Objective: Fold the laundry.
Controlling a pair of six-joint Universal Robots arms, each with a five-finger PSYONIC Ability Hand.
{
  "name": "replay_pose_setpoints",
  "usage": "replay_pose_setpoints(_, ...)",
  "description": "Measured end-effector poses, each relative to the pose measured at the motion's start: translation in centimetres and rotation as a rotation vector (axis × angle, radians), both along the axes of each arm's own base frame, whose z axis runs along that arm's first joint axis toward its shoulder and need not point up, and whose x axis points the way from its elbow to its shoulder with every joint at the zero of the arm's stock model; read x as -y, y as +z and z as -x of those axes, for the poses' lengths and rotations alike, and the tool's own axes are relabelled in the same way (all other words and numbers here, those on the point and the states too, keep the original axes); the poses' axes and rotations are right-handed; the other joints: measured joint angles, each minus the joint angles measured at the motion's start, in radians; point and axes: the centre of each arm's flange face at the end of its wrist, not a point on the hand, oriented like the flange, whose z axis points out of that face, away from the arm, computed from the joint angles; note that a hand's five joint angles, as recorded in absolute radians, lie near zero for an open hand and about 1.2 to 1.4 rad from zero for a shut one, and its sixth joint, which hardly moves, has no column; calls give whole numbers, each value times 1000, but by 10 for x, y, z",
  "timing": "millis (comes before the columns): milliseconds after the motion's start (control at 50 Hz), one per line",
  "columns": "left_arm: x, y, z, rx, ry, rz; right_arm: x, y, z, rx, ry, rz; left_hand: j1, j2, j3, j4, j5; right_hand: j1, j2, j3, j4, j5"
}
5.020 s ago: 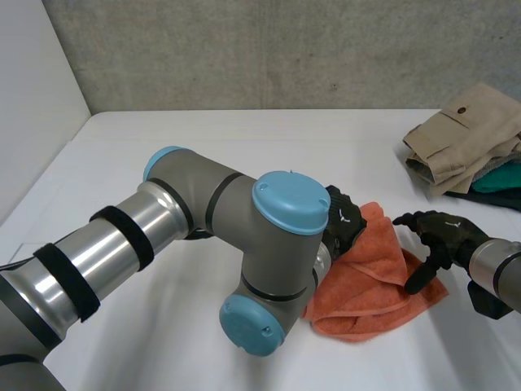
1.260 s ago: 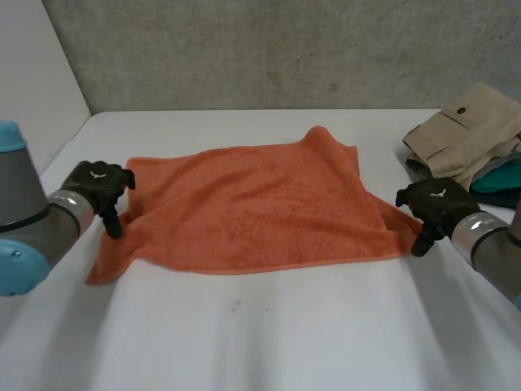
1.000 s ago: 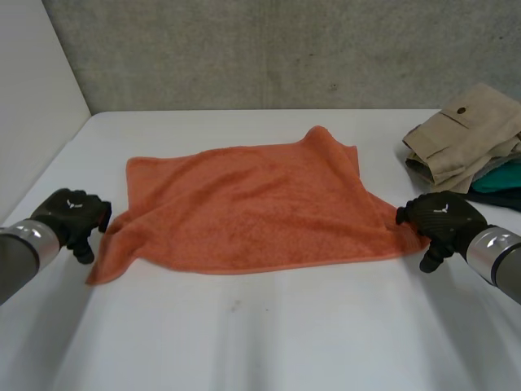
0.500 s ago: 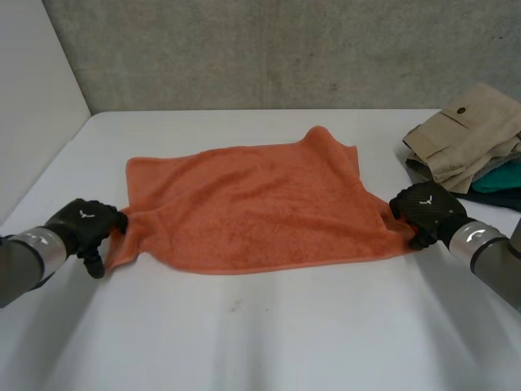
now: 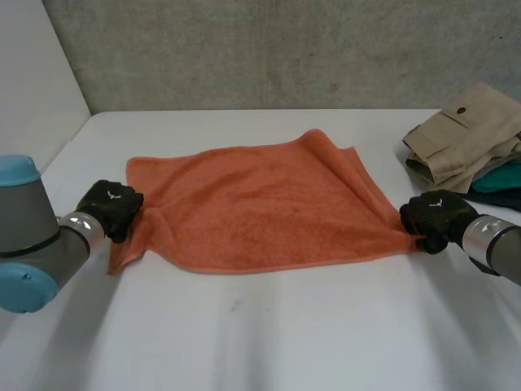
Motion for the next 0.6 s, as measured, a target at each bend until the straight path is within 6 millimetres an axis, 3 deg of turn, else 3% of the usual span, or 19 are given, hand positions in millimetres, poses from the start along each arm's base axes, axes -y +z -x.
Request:
replay_pose_setpoints(40,-2,3,0,-1,1,-5,-3,1,1,-16,6,-22,-102,-97,-95,-98,-90,0,0,0,0,2)
replay_pose_setpoints(100,-6,9,-1,-6,2,-12,-8,3,3,-30,12,-47,-553,-529,-518,-528,-509,-5,-11,-14,-13,-10)
replay_pose_setpoints(140,-10,13,-2,-13,0,-15,-10,4,3,-31,11,-58,-682,-677,-666,-679,-662,-128,-180,-182,-175,-160)
replay_pose_setpoints(220,-16,18,-2,-27,-9,-21,-11,5,3,-20,4,-71,-691,-732,-725,-747,-730,-409,-455,-453,-464,-453)
replay_pose_setpoints(340,-19,14,2,-31,-29,-40,-11,4,2,-3,0,-80,-699,-750,-736,-764,-751,-478,-524,-551,-560,-561)
replay_pose_setpoints(520,-12,-2,9,-9,-32,-72,-9,-6,-4,0,19,-85,-752,-796,-788,-806,-793,-477,-523,-548,-558,-553)
replay_pose_setpoints(600,-9,-8,13,5,-30,-85,-9,-9,-7,5,26,-89,-736,-772,-769,-783,-768,-236,-166,-191,-207,-186)
